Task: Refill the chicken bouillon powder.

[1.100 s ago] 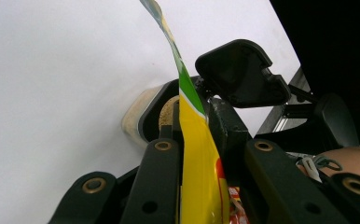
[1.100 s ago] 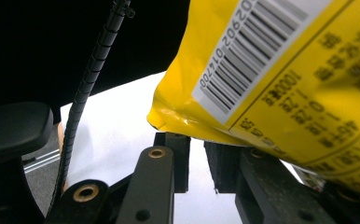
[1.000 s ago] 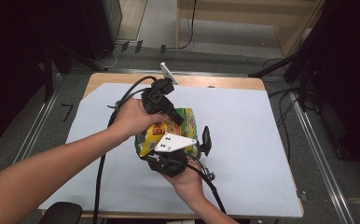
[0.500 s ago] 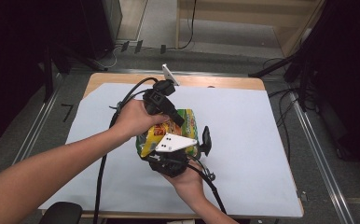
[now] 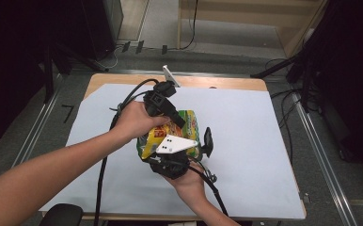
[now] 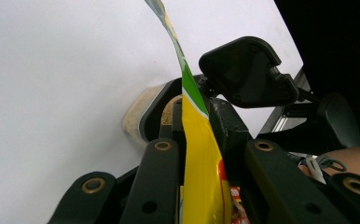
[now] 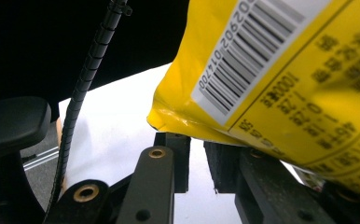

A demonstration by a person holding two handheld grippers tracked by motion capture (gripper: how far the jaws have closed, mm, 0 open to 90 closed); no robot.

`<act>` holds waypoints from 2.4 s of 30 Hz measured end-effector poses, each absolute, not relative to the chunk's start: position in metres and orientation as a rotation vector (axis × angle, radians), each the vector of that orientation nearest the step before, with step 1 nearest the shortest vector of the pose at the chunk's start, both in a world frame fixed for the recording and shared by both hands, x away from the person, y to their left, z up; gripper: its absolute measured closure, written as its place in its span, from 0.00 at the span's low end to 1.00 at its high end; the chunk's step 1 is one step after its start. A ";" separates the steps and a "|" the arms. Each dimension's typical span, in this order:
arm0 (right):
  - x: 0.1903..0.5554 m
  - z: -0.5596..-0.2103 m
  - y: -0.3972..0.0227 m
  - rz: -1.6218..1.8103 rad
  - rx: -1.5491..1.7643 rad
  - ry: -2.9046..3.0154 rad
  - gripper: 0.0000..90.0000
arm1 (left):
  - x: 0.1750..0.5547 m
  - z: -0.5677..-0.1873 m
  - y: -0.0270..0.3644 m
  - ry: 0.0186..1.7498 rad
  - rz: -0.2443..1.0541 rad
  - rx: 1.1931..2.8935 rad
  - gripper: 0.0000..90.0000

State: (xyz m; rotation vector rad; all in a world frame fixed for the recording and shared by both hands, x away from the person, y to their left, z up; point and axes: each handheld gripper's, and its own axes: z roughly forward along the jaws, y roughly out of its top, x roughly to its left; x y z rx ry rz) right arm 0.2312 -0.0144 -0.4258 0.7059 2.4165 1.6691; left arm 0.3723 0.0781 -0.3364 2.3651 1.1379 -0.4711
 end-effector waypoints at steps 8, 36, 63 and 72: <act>0.229 -0.424 -0.012 1.680 0.688 2.418 0.90 | 0.368 -0.333 0.081 1.133 -0.458 2.372 0.90; 0.227 -0.427 -0.006 1.676 0.680 2.442 0.91 | 0.367 -0.339 0.086 1.151 -0.468 2.375 0.90; 0.224 -0.425 -0.005 1.678 0.666 2.435 0.91 | 0.364 -0.336 0.083 1.133 -0.452 2.371 0.91; 0.221 -0.430 -0.002 1.687 0.660 2.431 0.89 | 0.362 -0.339 0.090 1.104 -0.472 2.349 0.94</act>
